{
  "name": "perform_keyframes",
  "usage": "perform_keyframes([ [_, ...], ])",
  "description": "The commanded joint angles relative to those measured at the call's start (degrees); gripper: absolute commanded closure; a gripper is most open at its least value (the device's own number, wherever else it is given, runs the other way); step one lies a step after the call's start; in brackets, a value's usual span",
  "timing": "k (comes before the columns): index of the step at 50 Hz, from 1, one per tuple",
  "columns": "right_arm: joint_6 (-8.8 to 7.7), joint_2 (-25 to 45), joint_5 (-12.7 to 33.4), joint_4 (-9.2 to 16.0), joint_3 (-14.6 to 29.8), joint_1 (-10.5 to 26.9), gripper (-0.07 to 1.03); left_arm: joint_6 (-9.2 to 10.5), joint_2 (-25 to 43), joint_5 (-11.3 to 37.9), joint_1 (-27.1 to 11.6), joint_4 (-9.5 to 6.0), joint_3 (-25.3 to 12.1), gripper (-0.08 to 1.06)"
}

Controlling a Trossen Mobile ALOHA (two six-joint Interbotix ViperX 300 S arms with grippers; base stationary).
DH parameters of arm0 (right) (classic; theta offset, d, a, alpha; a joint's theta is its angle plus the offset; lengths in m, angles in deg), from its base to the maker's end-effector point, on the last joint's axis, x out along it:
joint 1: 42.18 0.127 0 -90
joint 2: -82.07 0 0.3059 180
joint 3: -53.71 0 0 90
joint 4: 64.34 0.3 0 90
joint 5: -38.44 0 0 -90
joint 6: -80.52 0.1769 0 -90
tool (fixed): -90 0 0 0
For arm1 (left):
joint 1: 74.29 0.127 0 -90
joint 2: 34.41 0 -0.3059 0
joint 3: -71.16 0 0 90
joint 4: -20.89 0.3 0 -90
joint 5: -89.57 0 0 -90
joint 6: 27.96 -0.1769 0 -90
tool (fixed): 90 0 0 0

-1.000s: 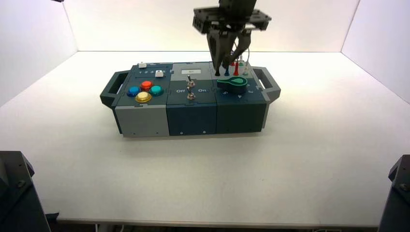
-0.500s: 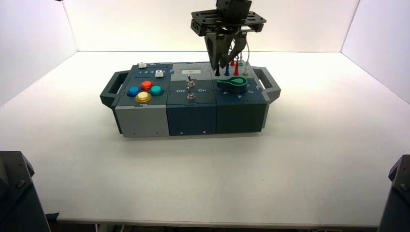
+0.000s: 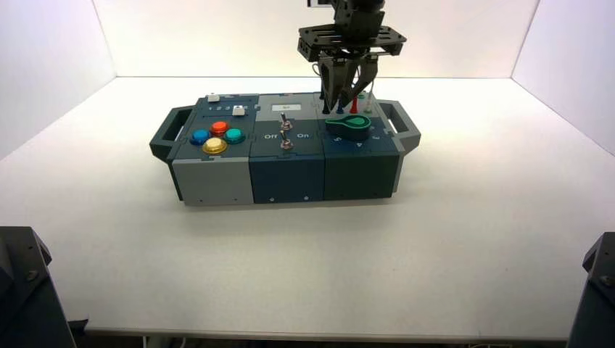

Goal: Pull the black wire.

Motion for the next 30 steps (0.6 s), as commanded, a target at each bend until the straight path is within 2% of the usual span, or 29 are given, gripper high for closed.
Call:
perform_keyframes([
  [1, -0.09, -1.05, 0.09, 0.35, 2.64, 0.0, 0.64, -0.35, 0.35, -0.62, 0.62, 0.18, -2.02, 1.01],
  [30, 0.26, -0.62, 2.02, 1.32, 5.45, 0.79, 0.64, -0.62, 0.7, -1.58, 0.7, 0.18, -2.02, 1.01],
])
